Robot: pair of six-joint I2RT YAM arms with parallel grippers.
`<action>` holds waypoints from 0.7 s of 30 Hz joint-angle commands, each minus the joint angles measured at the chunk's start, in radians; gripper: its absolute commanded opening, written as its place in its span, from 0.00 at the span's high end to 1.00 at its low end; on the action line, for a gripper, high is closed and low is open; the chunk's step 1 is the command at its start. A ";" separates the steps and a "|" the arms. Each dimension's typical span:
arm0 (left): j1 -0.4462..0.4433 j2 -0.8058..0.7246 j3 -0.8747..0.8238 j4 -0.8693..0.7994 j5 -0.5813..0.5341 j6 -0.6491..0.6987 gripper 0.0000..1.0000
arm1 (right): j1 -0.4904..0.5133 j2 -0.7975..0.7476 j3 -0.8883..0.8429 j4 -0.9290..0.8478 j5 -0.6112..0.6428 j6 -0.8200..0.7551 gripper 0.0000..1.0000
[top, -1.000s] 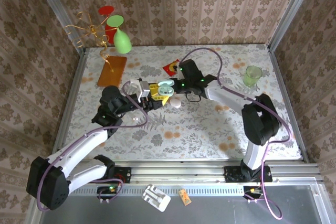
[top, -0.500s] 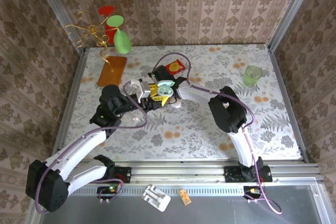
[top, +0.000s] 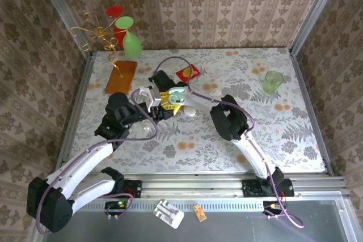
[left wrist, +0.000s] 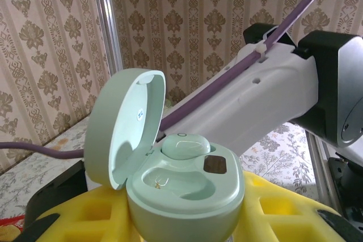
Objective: Insert wireless bluetooth earbuds into charging case
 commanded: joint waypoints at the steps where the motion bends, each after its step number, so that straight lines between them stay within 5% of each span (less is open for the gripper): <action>1: -0.001 -0.025 0.000 -0.002 -0.001 0.020 0.75 | 0.019 0.045 0.075 -0.088 0.066 -0.035 0.70; 21: 0.004 -0.037 -0.009 -0.008 0.000 0.024 0.75 | 0.035 0.161 0.219 -0.205 0.102 -0.079 0.76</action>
